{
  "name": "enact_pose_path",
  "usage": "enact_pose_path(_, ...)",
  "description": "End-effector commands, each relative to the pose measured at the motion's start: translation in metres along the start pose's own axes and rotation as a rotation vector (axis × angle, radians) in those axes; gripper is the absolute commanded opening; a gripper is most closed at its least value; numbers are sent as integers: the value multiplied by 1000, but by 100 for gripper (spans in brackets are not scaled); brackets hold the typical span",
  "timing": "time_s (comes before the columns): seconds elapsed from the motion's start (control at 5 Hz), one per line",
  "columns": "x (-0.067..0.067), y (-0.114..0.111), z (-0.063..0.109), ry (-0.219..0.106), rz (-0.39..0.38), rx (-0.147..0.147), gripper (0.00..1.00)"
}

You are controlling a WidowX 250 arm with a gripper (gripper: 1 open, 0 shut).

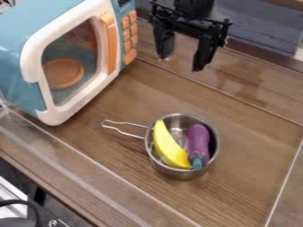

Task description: Remove the banana from inside the silver pot and put it on the table

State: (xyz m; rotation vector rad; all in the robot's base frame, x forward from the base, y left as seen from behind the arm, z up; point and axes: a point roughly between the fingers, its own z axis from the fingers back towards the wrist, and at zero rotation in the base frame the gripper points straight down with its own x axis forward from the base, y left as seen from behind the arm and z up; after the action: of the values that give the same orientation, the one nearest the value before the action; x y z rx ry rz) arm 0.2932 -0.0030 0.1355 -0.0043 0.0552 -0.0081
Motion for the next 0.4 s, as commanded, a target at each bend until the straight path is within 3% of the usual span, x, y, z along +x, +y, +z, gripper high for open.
enact_pose_path(0.0,-25,-5,-33,82,135,-34,100)
enact_pose_path(0.2,-44,-13,-57,82,274,-91,100)
